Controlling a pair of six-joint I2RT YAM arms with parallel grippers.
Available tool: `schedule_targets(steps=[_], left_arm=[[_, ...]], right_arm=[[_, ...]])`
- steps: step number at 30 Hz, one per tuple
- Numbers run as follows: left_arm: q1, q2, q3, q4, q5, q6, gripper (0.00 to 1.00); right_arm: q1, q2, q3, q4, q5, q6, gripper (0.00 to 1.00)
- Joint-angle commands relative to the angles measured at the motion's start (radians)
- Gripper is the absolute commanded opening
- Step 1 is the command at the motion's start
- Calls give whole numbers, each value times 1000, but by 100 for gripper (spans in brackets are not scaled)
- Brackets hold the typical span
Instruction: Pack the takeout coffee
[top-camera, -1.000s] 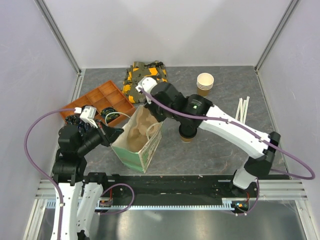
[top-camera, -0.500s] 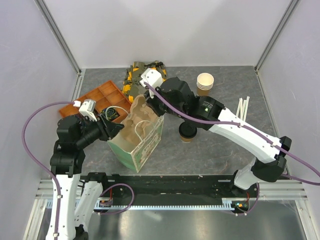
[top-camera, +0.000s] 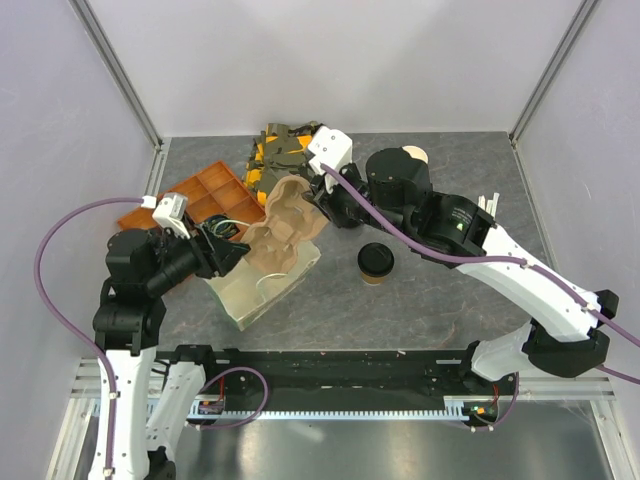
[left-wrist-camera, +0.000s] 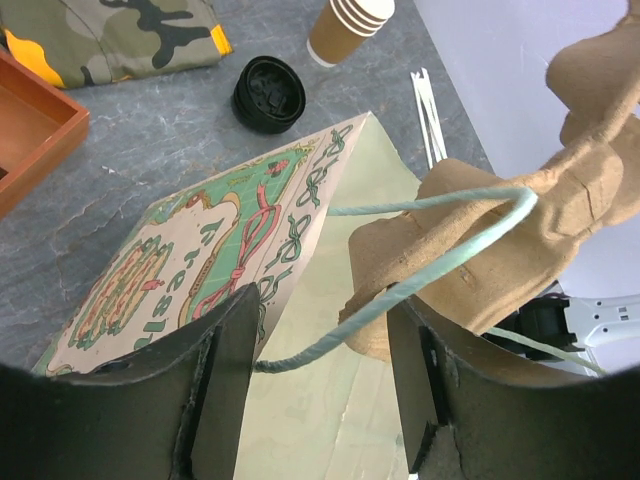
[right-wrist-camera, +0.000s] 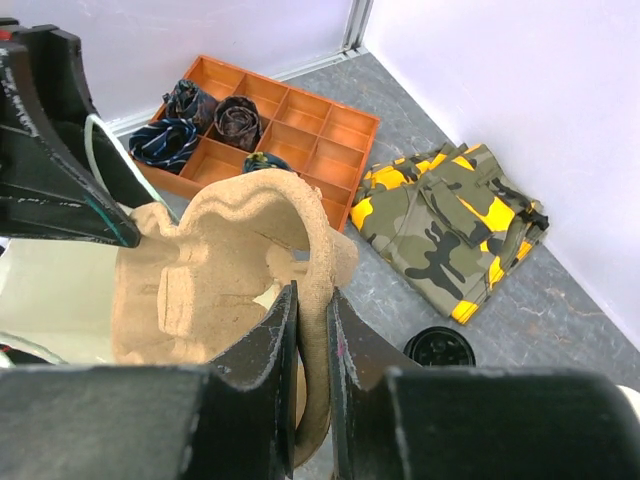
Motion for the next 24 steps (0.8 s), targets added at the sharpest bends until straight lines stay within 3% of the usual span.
schedule_targets(steps=[1,4,7,10,15,24], left_arm=[[1,27,31,15,-33,38,65],[1,26,42,30,-23,54,72],[1,38,62,35,-10,53,90],[3,54,95,33,-55,79,97],[3,86,158,24,-213,139,100],[3,124,213,55,-244,220,100]], right_arm=[[-1,-8,9,19,-49,-36,0],[-1,-18,6,20,-63,-43,0],[-1,-21,9,30,-66,-43,0],[-3,-21,10,46,-61,-47,0],[-1,-21,6,82,-49,-57,0],[-1,0,13,152,-37,-65,0]])
